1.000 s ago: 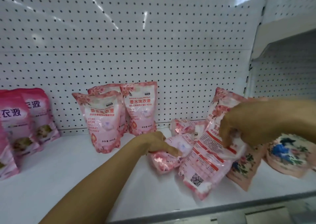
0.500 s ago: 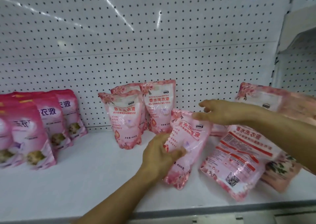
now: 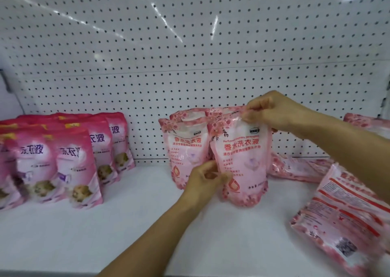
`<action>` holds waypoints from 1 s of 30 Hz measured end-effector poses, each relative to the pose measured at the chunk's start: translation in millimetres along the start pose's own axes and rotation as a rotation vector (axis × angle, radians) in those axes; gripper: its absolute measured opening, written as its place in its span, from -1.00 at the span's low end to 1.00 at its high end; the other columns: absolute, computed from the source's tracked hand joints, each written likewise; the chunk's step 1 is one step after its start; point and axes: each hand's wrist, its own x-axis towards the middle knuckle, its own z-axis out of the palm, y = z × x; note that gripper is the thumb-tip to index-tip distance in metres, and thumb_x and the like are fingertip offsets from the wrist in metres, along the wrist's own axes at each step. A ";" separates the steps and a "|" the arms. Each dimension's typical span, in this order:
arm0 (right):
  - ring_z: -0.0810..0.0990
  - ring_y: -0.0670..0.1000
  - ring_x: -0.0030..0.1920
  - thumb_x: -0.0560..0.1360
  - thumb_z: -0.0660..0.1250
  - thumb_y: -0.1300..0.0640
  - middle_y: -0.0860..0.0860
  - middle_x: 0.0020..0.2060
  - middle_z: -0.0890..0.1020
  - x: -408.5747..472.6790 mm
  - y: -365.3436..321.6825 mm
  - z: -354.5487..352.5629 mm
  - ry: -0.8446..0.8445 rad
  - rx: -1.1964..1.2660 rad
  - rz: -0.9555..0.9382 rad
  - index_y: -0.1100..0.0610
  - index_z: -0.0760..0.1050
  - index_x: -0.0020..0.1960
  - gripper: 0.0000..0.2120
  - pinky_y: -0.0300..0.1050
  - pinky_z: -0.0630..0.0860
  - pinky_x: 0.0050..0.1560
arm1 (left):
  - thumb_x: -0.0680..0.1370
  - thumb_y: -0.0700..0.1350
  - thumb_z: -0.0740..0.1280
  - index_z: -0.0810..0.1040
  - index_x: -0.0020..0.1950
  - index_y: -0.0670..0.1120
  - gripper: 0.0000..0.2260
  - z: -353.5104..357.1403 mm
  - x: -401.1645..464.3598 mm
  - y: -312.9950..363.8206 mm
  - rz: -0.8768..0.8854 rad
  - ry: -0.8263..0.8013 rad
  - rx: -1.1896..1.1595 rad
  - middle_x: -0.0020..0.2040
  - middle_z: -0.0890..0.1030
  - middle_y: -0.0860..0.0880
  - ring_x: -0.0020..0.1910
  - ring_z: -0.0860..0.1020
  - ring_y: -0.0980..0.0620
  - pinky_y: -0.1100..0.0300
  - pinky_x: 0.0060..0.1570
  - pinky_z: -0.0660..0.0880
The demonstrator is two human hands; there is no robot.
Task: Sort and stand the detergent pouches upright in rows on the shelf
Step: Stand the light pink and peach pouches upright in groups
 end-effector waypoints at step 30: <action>0.52 0.14 0.14 0.60 0.23 0.01 0.15 0.38 0.42 20.4 108.6 16.8 -0.175 -0.469 0.543 0.12 0.22 0.49 -0.49 0.03 0.53 0.06 | 0.61 0.14 0.24 0.65 -0.01 0.03 -0.74 -82.9 102.0 60.0 0.459 0.461 1.029 -0.25 0.57 0.11 0.00 0.51 -0.03 0.04 0.15 0.20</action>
